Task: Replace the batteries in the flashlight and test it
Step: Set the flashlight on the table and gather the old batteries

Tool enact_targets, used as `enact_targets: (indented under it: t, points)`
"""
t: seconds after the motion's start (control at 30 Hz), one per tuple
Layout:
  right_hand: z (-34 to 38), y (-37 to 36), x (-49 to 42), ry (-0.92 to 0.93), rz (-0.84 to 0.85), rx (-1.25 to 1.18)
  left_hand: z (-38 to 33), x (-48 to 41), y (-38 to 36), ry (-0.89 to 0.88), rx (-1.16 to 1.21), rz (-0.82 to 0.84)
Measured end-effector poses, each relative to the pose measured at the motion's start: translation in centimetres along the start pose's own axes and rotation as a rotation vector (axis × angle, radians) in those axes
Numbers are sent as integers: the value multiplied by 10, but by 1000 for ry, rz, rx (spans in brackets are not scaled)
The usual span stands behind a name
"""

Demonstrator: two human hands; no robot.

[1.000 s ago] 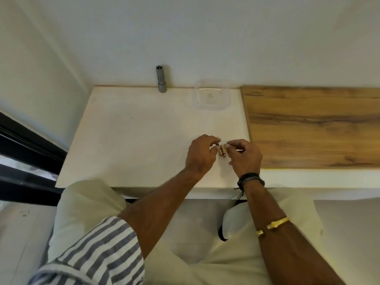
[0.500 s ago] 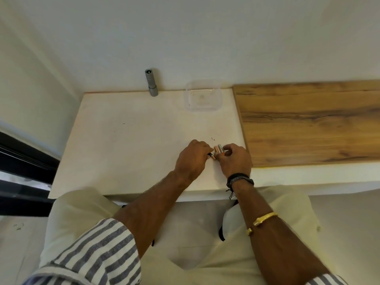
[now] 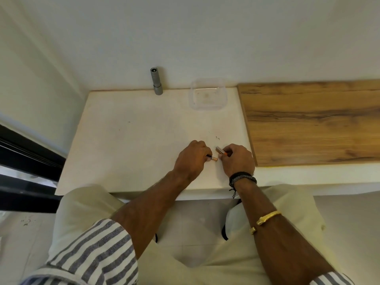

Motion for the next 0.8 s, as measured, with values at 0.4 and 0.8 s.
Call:
enact_targets:
  t: [0.4,0.8]
  points:
    - [26,22,-33,106,-26,-99,9,-32,35,-83,-3,-142]
    - [113,74,-152,330,-138,-21,10,-133,107,-46,-44,-325]
Point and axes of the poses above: each hand's wrist, its own x-axis away from the middle knuckle, its own y-axis out of the back of the hand, z = x × y, the point moved 4 cm from there along -x, towards the middle knuckle, and after that the axes turned 14 degrees about x, right-handed, at the moved point
